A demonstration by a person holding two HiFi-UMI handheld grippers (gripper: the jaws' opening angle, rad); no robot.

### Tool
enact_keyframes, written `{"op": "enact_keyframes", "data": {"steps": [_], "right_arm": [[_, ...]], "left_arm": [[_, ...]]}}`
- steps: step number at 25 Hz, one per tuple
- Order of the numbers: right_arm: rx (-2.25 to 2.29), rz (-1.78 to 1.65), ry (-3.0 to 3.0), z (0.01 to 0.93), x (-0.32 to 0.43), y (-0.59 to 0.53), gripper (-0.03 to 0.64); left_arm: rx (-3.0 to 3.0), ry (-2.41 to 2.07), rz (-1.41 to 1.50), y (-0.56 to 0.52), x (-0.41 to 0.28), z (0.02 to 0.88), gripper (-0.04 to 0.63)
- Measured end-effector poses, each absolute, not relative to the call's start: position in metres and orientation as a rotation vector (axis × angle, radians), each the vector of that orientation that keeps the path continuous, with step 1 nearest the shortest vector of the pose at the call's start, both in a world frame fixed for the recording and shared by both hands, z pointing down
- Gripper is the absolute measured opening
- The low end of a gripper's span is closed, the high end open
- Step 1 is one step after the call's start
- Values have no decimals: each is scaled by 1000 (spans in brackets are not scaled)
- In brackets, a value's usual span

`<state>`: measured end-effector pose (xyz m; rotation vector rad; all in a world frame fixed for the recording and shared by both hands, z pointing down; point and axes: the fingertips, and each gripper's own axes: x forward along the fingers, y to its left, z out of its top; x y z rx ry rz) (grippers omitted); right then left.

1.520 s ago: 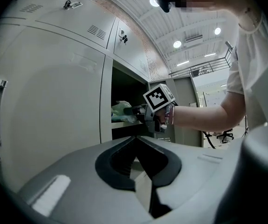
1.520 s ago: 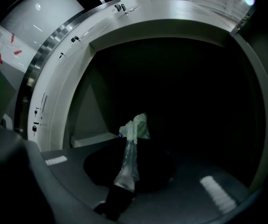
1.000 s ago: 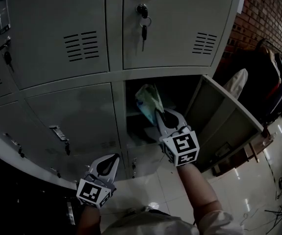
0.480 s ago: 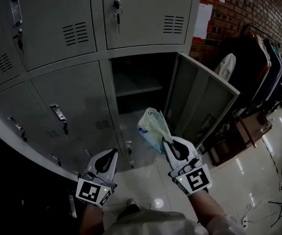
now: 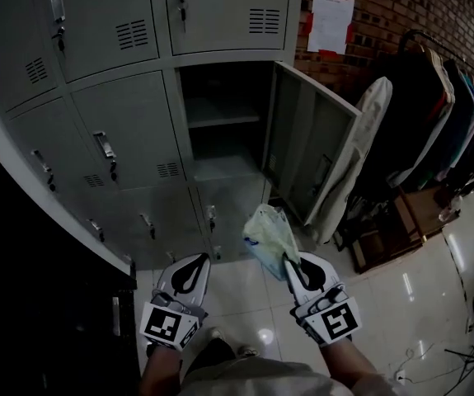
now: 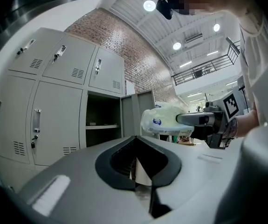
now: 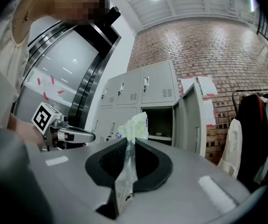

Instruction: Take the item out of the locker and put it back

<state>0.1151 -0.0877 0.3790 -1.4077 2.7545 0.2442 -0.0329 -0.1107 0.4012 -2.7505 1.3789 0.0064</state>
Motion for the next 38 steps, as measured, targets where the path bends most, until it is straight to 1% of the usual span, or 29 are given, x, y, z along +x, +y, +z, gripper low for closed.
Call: {"op": "enact_keyframes", "data": {"steps": [7, 13, 26, 32, 38], "right_arm": [[-1421, 302, 2745, 374, 110, -63, 14], [-1394, 266, 2737, 369, 92, -63, 14], [-1456, 239, 2721, 373, 77, -59, 14], [-1493, 220, 2708, 377, 60, -72, 14], [-1478, 236, 2704, 374, 48, -106, 14]], "left_arm": [[-2721, 1405, 24, -91, -47, 390, 5], [-2688, 1428, 66, -87, -70, 375, 5], [-2696, 1402, 49, -79, -93, 379, 5], [-2730, 1382, 53, -84, -113, 388, 5], [-2723, 1373, 43, -114, -119, 393, 5]]}}
